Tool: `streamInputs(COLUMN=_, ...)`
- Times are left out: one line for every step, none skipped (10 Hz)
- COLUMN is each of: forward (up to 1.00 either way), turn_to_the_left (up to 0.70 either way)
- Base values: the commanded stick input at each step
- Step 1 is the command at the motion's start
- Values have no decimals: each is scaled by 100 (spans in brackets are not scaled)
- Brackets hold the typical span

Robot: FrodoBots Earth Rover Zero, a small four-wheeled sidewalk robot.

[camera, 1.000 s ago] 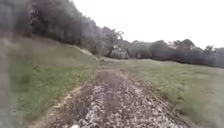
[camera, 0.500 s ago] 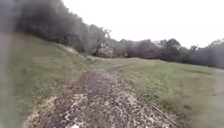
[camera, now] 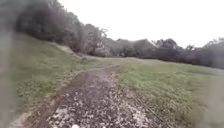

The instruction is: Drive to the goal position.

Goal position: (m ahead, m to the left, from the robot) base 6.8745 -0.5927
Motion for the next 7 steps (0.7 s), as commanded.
streamInputs(forward=100, turn_to_the_left=0)
streamInputs(forward=100, turn_to_the_left=0)
streamInputs(forward=100, turn_to_the_left=0)
streamInputs(forward=100, turn_to_the_left=24)
streamInputs(forward=100, turn_to_the_left=37)
streamInputs(forward=100, turn_to_the_left=36)
streamInputs(forward=100, turn_to_the_left=4)
